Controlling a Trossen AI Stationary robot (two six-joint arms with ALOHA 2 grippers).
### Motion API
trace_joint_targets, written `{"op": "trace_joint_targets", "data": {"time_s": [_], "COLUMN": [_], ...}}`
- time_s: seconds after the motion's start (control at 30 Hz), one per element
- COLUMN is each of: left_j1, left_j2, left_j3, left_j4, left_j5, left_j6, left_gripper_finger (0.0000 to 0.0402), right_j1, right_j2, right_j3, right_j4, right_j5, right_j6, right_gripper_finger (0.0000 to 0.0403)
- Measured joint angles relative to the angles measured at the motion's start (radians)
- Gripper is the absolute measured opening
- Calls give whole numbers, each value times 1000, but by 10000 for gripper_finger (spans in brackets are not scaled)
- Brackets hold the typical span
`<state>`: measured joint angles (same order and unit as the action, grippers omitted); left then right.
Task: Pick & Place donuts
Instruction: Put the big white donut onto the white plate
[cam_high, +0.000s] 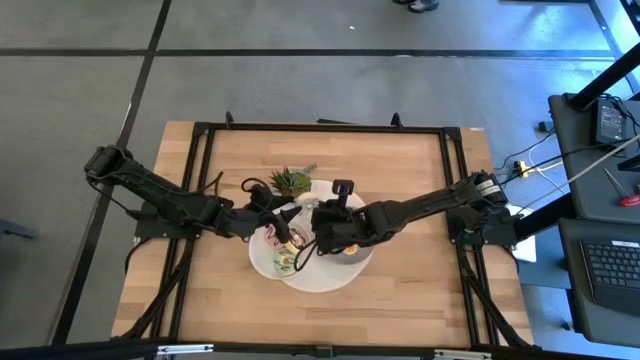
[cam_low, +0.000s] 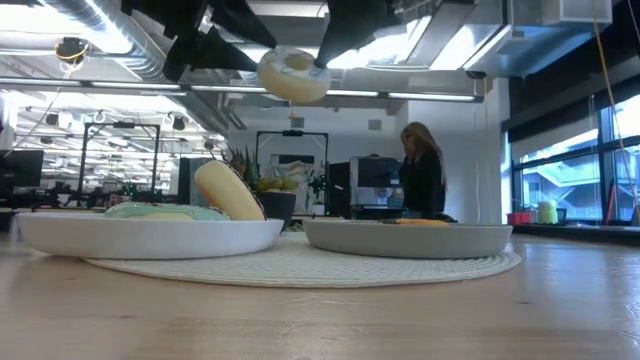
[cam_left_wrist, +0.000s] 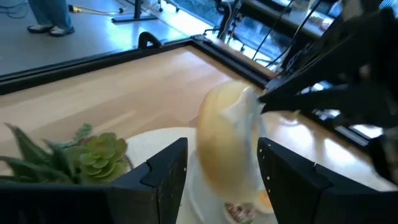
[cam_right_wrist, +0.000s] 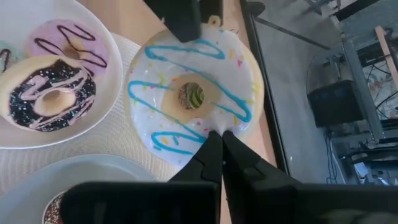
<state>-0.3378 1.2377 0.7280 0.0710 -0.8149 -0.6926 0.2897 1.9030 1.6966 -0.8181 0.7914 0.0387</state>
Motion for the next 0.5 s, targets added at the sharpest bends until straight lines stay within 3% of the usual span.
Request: {"op": "trace_joint_targets", "data": {"time_s": [0.27,0.5], "left_j1": [0,0], "left_j2": [4,4], "left_j3": [0,0], "left_j4": [-41,-39], "left_j5": [8,80], "left_j6": [-24,-27], "left_gripper_finger": [188,187], "right_j1": [0,0], "right_j2": [0,0], "right_j3": [0,0], "right_j4": [14,88], "right_j5": [0,-9], "right_j6": [1,-55], "right_gripper_finger": [6,6]}}
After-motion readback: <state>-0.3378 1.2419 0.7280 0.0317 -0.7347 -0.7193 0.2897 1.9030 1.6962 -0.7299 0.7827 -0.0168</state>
